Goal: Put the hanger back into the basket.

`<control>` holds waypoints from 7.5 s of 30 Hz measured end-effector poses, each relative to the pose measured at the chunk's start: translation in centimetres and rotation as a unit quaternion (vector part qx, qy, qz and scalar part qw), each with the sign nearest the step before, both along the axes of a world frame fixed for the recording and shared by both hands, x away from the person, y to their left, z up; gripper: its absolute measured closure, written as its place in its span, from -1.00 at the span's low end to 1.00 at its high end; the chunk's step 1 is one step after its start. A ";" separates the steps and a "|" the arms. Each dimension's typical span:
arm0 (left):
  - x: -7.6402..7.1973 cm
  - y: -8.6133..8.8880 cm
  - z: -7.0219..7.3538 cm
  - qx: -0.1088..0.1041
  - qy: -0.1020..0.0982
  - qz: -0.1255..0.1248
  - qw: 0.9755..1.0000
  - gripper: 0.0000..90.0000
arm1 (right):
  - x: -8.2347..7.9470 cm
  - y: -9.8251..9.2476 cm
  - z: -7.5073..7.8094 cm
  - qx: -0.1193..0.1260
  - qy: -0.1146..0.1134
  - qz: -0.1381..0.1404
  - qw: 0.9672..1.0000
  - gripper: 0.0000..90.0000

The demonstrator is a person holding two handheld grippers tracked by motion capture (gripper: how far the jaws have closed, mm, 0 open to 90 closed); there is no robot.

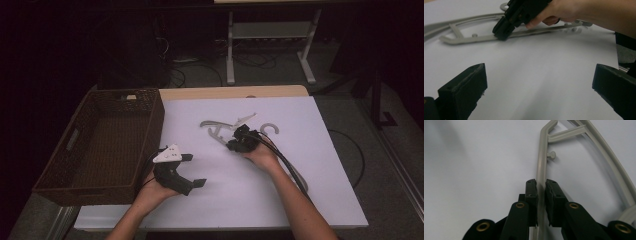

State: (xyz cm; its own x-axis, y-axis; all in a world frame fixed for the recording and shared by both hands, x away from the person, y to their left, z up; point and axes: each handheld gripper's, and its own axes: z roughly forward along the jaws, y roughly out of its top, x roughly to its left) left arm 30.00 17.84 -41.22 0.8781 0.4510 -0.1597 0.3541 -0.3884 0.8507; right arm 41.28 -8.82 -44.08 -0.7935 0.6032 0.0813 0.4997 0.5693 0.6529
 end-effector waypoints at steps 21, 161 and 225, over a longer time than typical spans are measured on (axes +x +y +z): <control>0.1 0.6 0.5 -0.003 -0.007 0.010 1.000 -1.00 | -10.7 3.2 0.4 0.006 0.015 0.259 0.966 0.56; 7.2 -8.9 -3.1 0.168 0.004 -0.057 0.984 0.71 | -11.2 -6.1 0.2 -0.015 0.012 0.056 0.998 0.99; 8.0 0.3 11.2 0.146 0.040 0.066 0.986 0.82 | -14.1 -11.1 4.8 0.144 -0.066 -0.016 0.987 -0.23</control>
